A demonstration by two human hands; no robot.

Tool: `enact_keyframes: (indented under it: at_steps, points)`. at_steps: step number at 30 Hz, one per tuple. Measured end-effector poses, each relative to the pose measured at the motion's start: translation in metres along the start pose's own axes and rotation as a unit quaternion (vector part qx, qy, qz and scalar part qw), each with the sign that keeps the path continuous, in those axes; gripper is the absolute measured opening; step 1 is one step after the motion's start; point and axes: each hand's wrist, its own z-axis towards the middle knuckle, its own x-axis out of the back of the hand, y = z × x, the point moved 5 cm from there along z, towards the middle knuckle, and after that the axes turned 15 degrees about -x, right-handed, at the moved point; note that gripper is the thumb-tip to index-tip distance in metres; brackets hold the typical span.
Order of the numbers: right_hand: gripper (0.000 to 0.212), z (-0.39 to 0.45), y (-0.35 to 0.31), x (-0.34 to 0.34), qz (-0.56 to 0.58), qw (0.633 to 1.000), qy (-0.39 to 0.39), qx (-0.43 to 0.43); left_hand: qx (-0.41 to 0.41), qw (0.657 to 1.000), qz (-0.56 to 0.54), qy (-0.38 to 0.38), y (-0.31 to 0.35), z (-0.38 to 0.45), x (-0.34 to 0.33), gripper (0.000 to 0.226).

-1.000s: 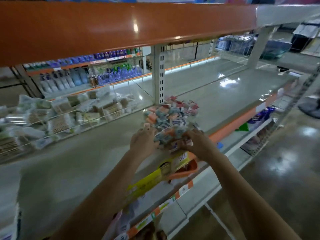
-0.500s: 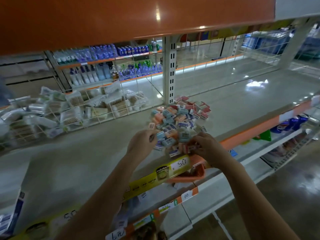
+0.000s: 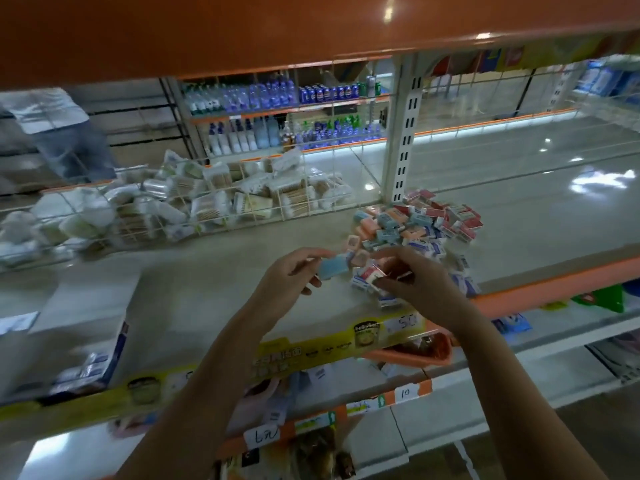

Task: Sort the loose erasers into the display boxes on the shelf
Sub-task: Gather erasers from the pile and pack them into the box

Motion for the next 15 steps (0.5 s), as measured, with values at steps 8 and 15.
enact_keyframes:
  at_steps: [8,15]
  points:
    - [0.025,0.002,-0.057,-0.081,0.201,0.967,-0.158,-0.009,0.076,0.989,-0.111,0.053,0.001,-0.059,0.056,0.018]
    - [0.017,-0.013,-0.115,-0.159,0.285,0.927,-0.236,-0.061,0.072,0.992,-0.049,0.095,-0.006,-0.124,0.137,0.030]
